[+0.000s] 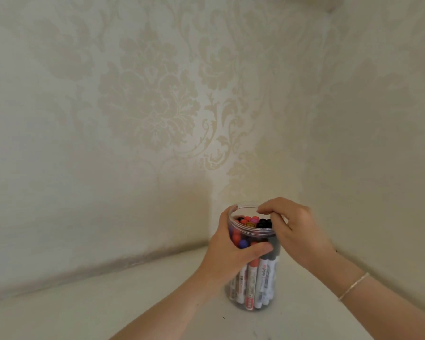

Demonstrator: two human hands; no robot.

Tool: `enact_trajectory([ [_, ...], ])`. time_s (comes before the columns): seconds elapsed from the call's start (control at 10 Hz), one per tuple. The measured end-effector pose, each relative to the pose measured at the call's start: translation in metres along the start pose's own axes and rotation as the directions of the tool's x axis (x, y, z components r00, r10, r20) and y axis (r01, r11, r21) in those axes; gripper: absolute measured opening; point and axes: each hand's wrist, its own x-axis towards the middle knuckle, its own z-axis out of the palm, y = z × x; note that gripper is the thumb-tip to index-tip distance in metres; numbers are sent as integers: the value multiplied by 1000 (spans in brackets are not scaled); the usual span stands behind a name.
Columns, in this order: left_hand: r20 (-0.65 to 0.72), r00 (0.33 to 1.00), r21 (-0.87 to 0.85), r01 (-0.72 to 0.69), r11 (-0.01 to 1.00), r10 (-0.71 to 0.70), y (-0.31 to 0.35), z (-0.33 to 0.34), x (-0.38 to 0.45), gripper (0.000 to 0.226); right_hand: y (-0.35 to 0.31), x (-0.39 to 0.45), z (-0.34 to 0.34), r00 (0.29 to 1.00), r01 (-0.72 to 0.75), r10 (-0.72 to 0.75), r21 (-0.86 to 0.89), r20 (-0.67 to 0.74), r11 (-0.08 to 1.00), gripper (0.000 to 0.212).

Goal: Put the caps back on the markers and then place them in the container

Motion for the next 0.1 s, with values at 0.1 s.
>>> enact_trajectory([
  [0.1, 66, 997, -20, 42, 999, -40, 8, -2, 4, 115, 3, -7, -9, 990, 22, -5, 117, -139, 993, 31],
])
